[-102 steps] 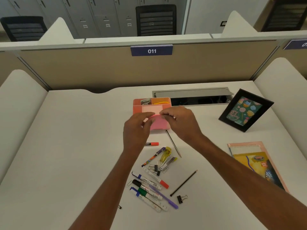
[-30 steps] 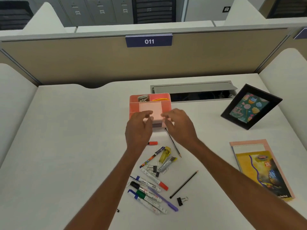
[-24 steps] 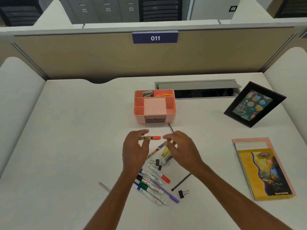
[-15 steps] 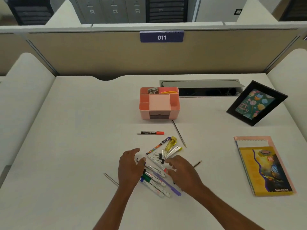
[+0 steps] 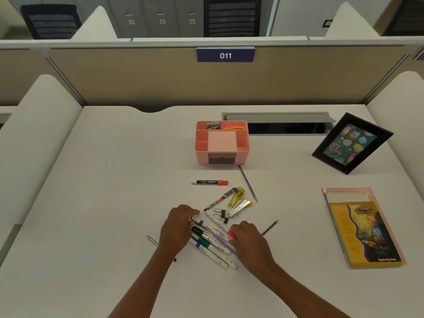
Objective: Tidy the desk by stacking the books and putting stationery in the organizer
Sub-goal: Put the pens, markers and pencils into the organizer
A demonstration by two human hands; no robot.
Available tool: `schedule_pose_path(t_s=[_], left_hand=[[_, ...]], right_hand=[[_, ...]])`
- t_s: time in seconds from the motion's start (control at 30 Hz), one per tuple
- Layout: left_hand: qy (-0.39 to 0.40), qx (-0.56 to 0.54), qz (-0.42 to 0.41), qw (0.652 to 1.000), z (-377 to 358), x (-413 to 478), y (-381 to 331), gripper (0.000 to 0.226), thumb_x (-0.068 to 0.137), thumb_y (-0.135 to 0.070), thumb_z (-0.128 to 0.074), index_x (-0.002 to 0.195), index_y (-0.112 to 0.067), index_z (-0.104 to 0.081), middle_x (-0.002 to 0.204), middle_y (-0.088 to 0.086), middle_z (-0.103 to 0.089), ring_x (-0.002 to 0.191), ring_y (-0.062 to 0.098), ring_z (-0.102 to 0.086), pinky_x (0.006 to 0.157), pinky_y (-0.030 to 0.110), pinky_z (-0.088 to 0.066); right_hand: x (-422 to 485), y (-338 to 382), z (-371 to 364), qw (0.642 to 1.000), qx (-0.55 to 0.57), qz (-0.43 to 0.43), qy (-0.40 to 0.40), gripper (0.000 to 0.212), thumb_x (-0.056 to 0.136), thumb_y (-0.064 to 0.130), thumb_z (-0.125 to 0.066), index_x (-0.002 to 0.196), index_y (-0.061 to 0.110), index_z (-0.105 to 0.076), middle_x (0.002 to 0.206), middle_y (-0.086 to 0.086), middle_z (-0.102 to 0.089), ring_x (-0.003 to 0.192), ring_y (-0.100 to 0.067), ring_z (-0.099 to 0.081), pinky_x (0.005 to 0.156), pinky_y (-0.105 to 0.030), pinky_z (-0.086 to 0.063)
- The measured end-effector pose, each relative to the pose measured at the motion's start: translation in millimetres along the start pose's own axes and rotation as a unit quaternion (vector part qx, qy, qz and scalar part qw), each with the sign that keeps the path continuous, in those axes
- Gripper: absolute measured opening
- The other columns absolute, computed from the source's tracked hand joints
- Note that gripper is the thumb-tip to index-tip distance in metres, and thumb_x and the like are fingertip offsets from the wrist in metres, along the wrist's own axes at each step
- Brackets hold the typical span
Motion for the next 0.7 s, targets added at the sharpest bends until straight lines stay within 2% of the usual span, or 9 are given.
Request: schedule_pose_path(t_s=[0.07,0.23,0.37,0.5,0.6,0.7], left_hand=[[0.008,0.009,-0.009,1.0,2.5,2.6,0.2,0.04,0.096,-0.01,-0.068,0.128,-0.033,-0.069,0.13,-0.012,-0.059,0.12,0.011,-0.052,0.087,0.026,-0.054],[0.01,0.01,-0.018,1.0,6.4,5.7,-0.7,0.031,0.095,-0.015,-0.07,0.12,-0.033,-0.071,0.125,-0.015,-0.057,0.116,0.007,-0.051,0.084,0.024,-0.053],[0.015,0.016,-0.029,0.999,7.1,7.5,2.4,0.028,0.094,-0.019,-0.073,0.116,-0.035,-0.073,0.123,-0.015,-0.057,0.113,0.006,-0.052,0.081,0.025,-0.055],[0.01,0.005,-0.044,0.999,8.9,8.1,5.9,0.029,0.09,-0.019,-0.077,0.114,-0.036,-0.074,0.12,-0.016,-0.058,0.109,0.005,-0.051,0.078,0.023,-0.051],[0.005,-0.002,-0.05,0.999,9.8,8.0,6.1,0.027,0.091,-0.018,-0.078,0.112,-0.035,-0.075,0.117,-0.016,-0.059,0.106,0.004,-0.052,0.077,0.019,-0.047],[-0.006,-0.013,-0.057,0.998,9.4,8.7,8.9,0.028,0.089,-0.018,-0.08,0.11,-0.036,-0.076,0.115,-0.017,-0.06,0.105,0.006,-0.054,0.077,0.023,-0.051]], right_hand=[[0.9,-1.5,0.4,1.0,0.002,0.003,-0.007,0.035,0.1,0.044,-0.064,0.132,0.029,-0.06,0.125,0.008,-0.062,0.111,-0.01,-0.057,0.081,-0.018,-0.052],[3.5,-8.1,7.7,0.998,0.04,-0.005,-0.052,0.03,0.106,0.042,-0.052,0.128,0.026,-0.065,0.117,0.009,-0.064,0.105,-0.007,-0.057,0.079,-0.013,-0.044],[7.0,-7.5,25.1,0.989,0.13,0.007,-0.066,0.022,0.102,0.039,-0.063,0.12,0.027,-0.064,0.113,0.012,-0.06,0.104,-0.004,-0.056,0.078,-0.01,-0.049],[14.8,1.0,53.0,0.967,0.232,0.038,-0.1,0.009,0.097,0.03,-0.073,0.104,0.027,-0.068,0.101,0.015,-0.063,0.094,-0.006,-0.064,0.079,-0.024,-0.059],[22.0,9.2,75.5,0.951,0.281,0.04,-0.121,0.01,0.094,0.021,-0.077,0.101,0.023,-0.072,0.098,0.013,-0.065,0.092,-0.008,-0.066,0.079,-0.027,-0.061],[29.2,17.8,95.7,0.942,0.304,0.057,-0.133,0.012,0.092,0.014,-0.078,0.102,0.02,-0.075,0.099,0.009,-0.068,0.092,-0.01,-0.067,0.079,-0.027,-0.061]])
Point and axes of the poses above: each hand's wrist, its own x-axis towards the middle knuckle, its own z-axis out of the back of the hand, y = z × x, the point moved 3 cm from there along x, towards the middle knuckle
